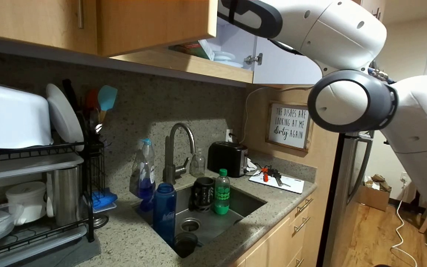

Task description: Pick up the green box from the counter and place it inside the open upper cabinet

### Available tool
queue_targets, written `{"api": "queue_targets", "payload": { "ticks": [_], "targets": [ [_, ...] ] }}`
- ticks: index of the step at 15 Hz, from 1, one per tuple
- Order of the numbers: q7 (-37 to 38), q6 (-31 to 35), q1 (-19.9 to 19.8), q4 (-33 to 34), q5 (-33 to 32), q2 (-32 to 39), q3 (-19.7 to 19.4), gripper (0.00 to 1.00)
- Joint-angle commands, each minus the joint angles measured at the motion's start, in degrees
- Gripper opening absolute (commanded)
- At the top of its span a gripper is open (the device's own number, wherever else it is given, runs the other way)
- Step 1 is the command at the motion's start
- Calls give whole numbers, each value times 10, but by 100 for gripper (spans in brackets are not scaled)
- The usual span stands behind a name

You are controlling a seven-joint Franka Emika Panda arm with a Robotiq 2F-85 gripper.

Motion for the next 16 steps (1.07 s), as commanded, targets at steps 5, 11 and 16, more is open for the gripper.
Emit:
{"api": "queue_targets", "payload": {
  "ticks": [5,11,16],
  "targets": [
    [-9,46,-8,-4,8,-7,-16,6],
    [-17,55,-9,-6,7,-6,-19,6],
    [-23,55,-8,-3,6,-4,-19,7]
  ]
}}
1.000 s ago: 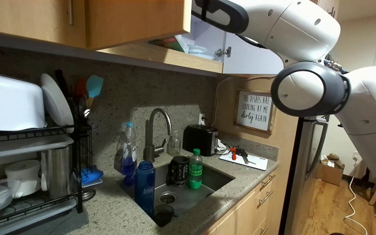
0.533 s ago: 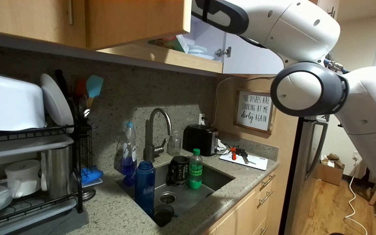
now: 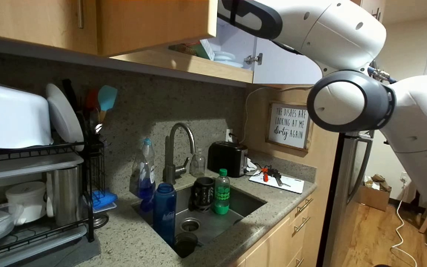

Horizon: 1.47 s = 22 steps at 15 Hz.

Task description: Pick up the green box from the counter and place it inside the open upper cabinet

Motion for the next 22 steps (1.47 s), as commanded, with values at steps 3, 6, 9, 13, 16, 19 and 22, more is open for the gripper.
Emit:
{"api": "queue_targets", "payload": {
  "ticks": [3,6,9,13,16,19,22],
  "targets": [
    [-22,18,1,-3,4,-4,-9,6],
    [-23,23,1,-2,5,-6,-9,6],
    [-20,35,2,-7,4,-11,-11,7],
    [-14,47,4,-8,3,-15,-12,7],
    [-17,57,2,-10,7,-19,-9,8],
    [-5,53,5,-13,5,-15,-12,7],
    [-10,47,3,5,7,-3,-10,7]
  ]
}}
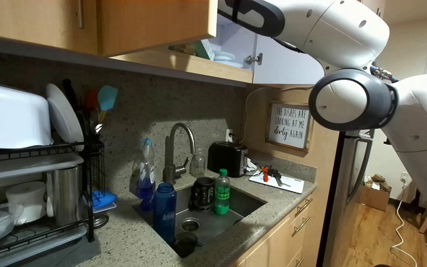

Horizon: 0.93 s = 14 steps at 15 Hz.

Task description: Pick up the green box from the counter and place it inside the open upper cabinet

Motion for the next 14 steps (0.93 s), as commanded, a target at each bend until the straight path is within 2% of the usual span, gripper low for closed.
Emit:
{"api": "queue_targets", "payload": {
  "ticks": [1,14],
  "targets": [
    [-3,-3,2,9,7,5,-8,7],
    [-9,-28,23,-12,-3,-30,-14,6]
  ]
}}
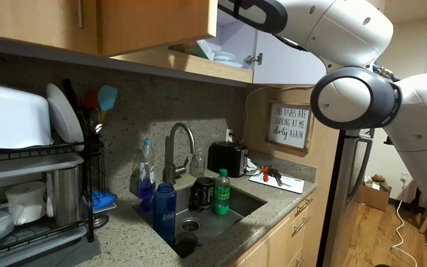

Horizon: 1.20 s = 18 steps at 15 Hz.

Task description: Pick up the green box from the counter and place it inside the open upper cabinet

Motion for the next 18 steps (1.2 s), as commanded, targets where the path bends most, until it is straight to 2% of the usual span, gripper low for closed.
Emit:
{"api": "queue_targets", "payload": {
  "ticks": [1,10,18],
  "targets": [
    [-12,-22,16,-15,-3,-27,-12,7],
    [-16,-67,39,-12,-22,-56,-13,7],
    [-22,-26,48,9,-31,-106,-4,7]
  ]
}}
